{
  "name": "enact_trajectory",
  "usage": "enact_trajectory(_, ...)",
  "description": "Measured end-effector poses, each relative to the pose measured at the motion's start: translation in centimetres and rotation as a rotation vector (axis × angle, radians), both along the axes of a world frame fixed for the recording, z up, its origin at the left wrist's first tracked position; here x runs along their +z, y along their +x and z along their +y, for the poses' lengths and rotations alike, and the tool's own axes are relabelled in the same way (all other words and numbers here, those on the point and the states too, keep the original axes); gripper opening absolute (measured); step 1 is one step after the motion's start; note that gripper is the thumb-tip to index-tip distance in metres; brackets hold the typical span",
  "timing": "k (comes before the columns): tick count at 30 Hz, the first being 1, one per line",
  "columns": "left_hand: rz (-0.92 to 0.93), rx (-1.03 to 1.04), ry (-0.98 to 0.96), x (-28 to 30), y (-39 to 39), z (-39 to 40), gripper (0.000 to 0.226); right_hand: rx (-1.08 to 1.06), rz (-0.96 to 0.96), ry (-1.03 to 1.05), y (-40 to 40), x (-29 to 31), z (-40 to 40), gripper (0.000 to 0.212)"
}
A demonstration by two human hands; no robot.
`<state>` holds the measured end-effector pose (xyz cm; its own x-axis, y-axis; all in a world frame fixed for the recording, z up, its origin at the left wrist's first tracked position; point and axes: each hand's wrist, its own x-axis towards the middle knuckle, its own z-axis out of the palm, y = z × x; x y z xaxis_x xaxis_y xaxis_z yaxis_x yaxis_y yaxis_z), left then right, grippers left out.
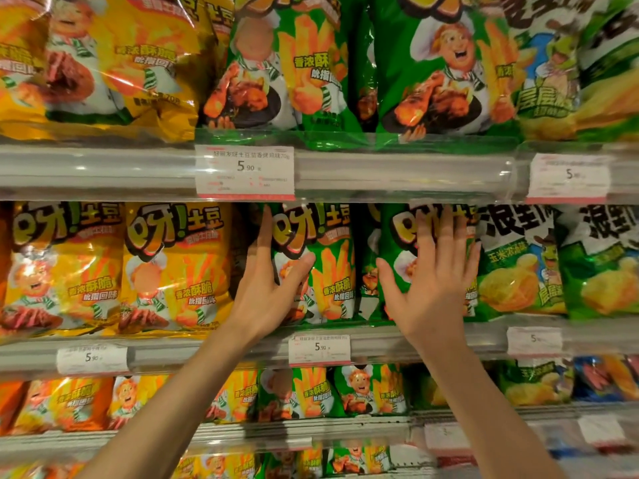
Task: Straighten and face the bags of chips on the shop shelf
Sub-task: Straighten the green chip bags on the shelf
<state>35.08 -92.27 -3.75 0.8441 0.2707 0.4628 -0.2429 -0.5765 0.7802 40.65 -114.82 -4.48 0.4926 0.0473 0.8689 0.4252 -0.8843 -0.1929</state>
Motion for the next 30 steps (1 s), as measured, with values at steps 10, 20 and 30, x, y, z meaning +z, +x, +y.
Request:
enact_trajectory(10,-0.051,0.035,-0.034,-0.5,0.5,-1.0,0.081,-0.025,0.047,-0.114,0.5,-0.7,-0.2,0.075)
enact_trajectory(20,0.024,0.003,-0.180,0.1,-0.2,0.2,0.084,0.455,0.195,0.193,-3.3,2.0,3.4,0.057)
enact_trajectory(30,0.135,-0.014,-0.276,0.5,0.9,-0.5,0.071,0.615,0.840,0.674,-1.1,2.5,8.5,0.079)
